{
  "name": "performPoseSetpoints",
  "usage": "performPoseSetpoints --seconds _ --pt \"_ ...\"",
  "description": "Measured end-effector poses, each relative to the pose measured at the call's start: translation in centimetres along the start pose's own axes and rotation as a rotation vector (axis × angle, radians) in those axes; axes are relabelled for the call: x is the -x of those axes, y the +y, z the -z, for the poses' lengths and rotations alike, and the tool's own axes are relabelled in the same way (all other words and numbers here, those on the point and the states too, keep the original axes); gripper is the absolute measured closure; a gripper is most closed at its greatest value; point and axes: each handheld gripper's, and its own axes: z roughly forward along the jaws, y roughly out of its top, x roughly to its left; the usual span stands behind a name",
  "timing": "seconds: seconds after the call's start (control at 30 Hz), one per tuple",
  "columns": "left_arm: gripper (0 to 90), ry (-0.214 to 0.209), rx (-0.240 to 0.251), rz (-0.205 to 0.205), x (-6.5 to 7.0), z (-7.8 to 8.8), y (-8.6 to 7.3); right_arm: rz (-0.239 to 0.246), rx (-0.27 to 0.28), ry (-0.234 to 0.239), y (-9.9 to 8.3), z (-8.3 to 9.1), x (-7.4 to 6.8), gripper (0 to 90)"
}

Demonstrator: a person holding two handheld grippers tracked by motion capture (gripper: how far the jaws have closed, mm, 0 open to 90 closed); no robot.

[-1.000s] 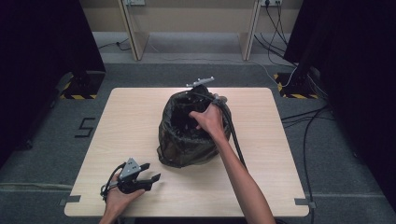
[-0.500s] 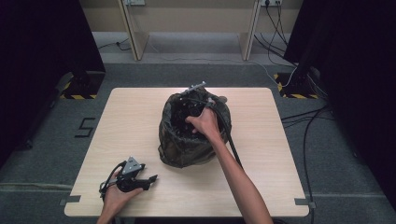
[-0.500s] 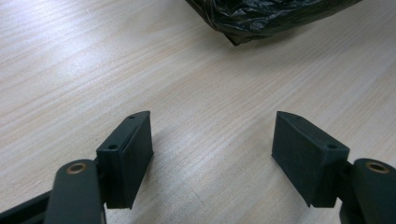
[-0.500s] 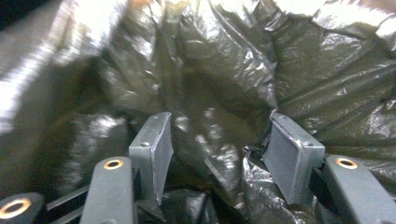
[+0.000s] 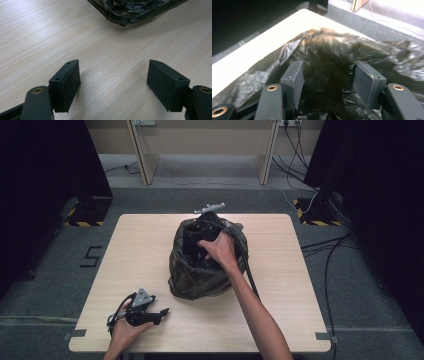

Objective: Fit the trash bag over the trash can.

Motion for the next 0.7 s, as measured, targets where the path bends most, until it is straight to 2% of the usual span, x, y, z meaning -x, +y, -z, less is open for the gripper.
performPoseSetpoints --seconds 0.17,0.27,0.37,0.5,0.6,0.7 --pt "25.7 -0.002 0.0 0.0 0.0 0.0 0.0 0.029 -0.112 0.0 -0.8 -2.0 -0.4 43.5" --pt "25.7 -0.005 0.0 0.005 0.0 0.0 0.0 0.024 -0.122 0.007 -0.9 -2.0 -0.4 43.4" --pt "25.7 -0.003 0.001 0.001 0.0 0.0 0.0 0.01 -0.081 0.013 -0.7 -0.8 -0.3 42.6" --pt "25.5 -0.002 0.0 -0.002 0.0 0.0 0.0 -0.013 0.024 0.023 0.1 2.1 -0.1 41.9" --pt "25.4 -0.002 -0.002 -0.004 0.0 0.0 0.0 -0.026 0.086 0.015 0.5 3.3 0.2 41.8" --pt "25.3 -0.002 -0.002 -0.005 0.0 0.0 0.0 -0.046 0.109 0.004 0.8 3.5 0.5 42.5"
